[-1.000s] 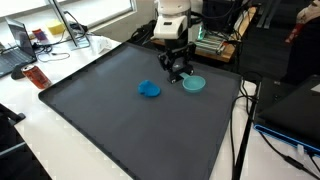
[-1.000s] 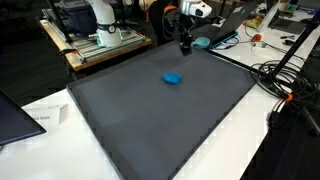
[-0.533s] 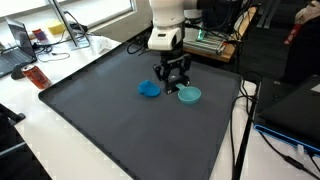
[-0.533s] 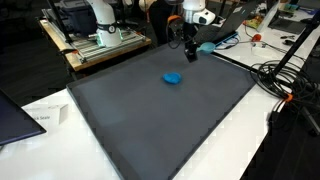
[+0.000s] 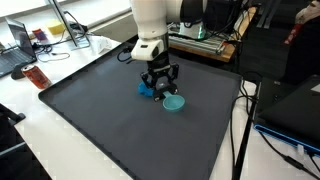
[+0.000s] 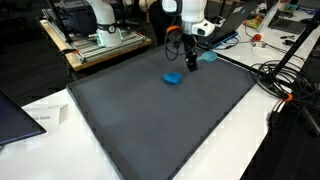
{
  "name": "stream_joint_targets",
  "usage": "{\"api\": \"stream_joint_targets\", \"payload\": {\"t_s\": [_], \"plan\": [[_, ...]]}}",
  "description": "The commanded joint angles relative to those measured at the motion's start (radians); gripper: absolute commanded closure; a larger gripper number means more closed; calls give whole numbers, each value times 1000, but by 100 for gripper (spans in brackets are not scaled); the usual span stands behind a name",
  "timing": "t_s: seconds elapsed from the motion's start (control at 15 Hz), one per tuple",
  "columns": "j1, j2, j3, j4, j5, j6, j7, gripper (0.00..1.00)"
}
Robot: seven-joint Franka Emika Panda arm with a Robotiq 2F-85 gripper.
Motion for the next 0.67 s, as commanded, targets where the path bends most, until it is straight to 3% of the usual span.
{"api": "stream_joint_targets", "payload": {"t_s": [0.0,0.4,0.6], "plan": [[-27,33,10,33,18,24,-11,65],[-22,41,-25,49,-12,68,68,65],[-9,25,-37,54,-31,28,103,65]]}}
